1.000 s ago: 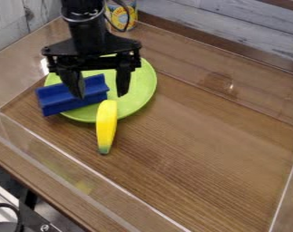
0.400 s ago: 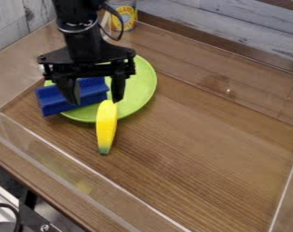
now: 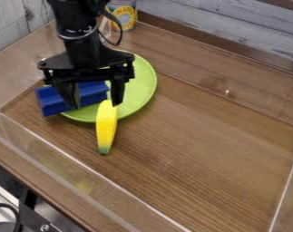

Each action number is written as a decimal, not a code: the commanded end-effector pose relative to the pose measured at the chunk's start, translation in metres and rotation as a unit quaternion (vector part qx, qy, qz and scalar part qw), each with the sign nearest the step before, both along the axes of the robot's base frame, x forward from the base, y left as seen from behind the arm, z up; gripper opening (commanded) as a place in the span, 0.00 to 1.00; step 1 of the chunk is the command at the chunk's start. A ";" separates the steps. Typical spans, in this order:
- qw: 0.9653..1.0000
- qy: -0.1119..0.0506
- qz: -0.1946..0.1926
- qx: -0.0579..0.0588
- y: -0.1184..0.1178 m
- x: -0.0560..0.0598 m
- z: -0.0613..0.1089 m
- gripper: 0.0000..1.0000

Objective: Remove the banana from inside the green plate and put it on the table

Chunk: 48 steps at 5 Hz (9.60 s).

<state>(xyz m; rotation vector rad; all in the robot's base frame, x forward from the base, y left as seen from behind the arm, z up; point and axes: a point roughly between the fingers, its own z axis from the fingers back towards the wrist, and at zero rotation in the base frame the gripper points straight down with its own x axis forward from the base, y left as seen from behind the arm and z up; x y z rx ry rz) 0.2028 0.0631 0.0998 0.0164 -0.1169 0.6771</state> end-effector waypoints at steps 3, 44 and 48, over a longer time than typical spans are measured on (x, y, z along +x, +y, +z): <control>1.000 -0.013 0.011 0.004 0.005 0.003 -0.008 1.00; 0.946 -0.022 -0.322 -0.015 -0.164 0.016 0.012 0.00; 0.947 -0.020 -0.321 -0.020 -0.160 0.022 0.009 0.00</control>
